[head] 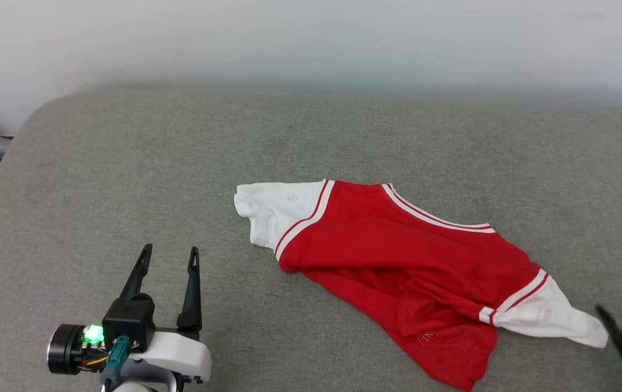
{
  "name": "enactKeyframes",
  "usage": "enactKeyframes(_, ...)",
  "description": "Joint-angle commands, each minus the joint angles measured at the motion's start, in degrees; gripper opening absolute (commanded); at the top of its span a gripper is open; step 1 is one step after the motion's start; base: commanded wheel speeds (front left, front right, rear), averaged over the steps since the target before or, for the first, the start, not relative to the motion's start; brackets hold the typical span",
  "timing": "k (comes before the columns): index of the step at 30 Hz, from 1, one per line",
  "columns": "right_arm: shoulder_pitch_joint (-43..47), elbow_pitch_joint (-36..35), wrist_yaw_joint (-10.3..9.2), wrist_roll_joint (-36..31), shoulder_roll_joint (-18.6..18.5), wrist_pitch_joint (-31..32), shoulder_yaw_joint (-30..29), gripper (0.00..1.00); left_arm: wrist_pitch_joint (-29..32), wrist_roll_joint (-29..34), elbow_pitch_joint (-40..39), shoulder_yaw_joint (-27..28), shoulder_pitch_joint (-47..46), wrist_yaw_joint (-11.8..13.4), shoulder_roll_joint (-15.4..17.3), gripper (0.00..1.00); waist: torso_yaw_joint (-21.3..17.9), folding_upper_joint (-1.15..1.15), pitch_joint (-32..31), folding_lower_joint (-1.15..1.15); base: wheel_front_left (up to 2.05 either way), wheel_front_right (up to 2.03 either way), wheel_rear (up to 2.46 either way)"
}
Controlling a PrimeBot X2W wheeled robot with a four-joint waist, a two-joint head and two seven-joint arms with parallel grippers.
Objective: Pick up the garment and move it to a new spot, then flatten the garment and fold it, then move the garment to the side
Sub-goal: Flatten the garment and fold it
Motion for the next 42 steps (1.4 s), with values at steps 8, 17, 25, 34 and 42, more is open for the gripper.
enactKeyframes(8,-5.05,-12.22,-0.07,-1.55,-4.25,4.5,-5.42,1.0,-0.13,1.49,-2.04,0.52,0.4,-0.62,-0.84,1.0,1.3,0.0,0.66,0.0,0.0,0.0,0.0)
enactKeyframes(17,-15.51,-23.47,-0.08,4.91,-11.83,29.6,3.91,1.0,-0.13,3.44,-4.3,0.17,-1.36,-1.36,-2.2,1.0,3.7,0.0,3.51,0.0,0.0,0.0,0.0)
enactKeyframes(25,-25.17,-19.94,-0.07,8.97,-11.72,48.03,13.21,1.0,-0.13,4.41,-5.06,-0.09,-3.03,-1.96,-4.04,1.0,6.04,0.0,7.16,0.0,0.0,0.0,0.0)
enactKeyframes(34,-28.56,-8.13,-0.03,7.39,-7.07,48.88,22.8,1.0,-0.13,5.5,-5.32,0.23,-4.93,-2.76,-5.6,1.0,7.69,0.0,10.38,0.0,0.0,0.0,0.0)
enactKeyframes(42,-27.38,-2.86,0.04,10.93,-4.47,42.22,28.89,0.15,-0.13,6.06,-4.54,1.45,-4.18,-2.99,-5.99,1.0,6.54,0.0,9.72,0.0,0.0,0.0,0.0)
